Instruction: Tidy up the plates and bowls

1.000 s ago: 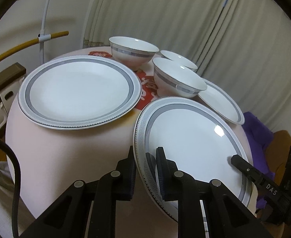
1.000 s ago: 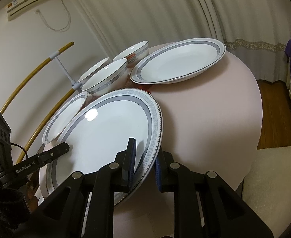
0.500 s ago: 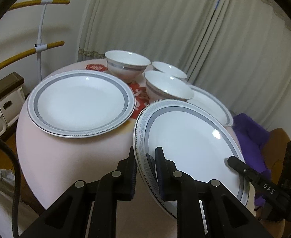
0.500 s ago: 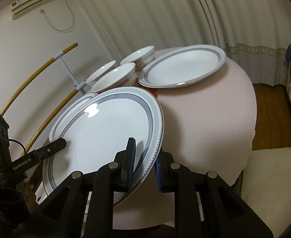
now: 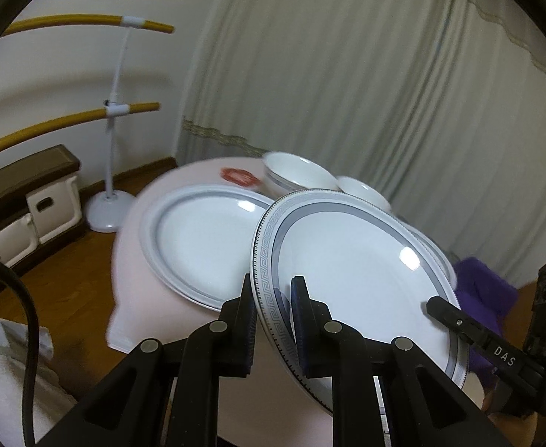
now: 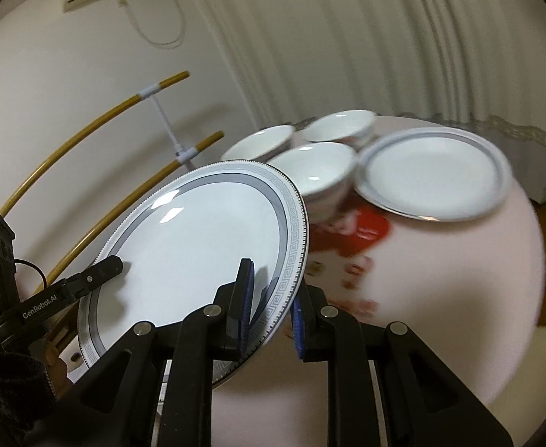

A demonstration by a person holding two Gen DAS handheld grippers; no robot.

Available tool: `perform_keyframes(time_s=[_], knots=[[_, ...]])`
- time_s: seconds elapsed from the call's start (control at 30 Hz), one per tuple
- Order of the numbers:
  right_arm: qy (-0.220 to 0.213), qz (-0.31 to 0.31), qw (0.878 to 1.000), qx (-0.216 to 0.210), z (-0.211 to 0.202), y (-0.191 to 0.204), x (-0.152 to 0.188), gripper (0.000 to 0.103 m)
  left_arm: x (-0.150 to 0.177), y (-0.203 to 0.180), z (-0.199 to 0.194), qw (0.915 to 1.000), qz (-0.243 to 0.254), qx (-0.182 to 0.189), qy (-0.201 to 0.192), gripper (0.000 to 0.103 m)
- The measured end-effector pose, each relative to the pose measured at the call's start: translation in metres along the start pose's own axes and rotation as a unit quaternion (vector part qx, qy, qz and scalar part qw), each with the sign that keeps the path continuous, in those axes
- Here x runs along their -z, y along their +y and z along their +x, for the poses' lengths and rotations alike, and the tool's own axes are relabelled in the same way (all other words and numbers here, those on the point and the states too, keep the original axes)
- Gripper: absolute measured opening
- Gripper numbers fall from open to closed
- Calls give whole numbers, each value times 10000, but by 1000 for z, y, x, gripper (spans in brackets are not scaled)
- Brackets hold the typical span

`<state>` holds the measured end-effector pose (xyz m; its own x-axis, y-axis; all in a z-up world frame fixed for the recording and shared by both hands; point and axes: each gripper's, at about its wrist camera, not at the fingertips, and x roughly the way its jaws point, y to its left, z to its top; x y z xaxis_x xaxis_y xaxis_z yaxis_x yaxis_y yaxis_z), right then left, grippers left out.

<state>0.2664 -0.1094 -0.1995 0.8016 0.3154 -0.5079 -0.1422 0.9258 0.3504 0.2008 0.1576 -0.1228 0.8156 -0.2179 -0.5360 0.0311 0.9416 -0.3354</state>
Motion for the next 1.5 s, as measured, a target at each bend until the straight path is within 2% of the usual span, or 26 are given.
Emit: perform_keyframes(time_s=[0.13,0.33,0.57,0.83,1.27,1.5], knots=[[155,-155,9996,-181,32,23,-13,18,-3,27,-5,9995,-142,-248,-103,13],[369,-293,9986,-241,73,44,-25,18,-6,50,13,9984,-303,-479,-56,14],[577,-296,9978,-140,104,51,-30,19,-21,46,49,9979,-363,-544,15,14],[661,-404,9969,97,119,57,-33,21,-40,46,83,9975,-428,-562,74,14],[676,-546,9951,463,126,60,-34,22,-39,51,99,9970,-486,-553,233,15],[732,-483,9949,488,131,58,-32,22,-39,55,102,9969,-497,-566,245,15]])
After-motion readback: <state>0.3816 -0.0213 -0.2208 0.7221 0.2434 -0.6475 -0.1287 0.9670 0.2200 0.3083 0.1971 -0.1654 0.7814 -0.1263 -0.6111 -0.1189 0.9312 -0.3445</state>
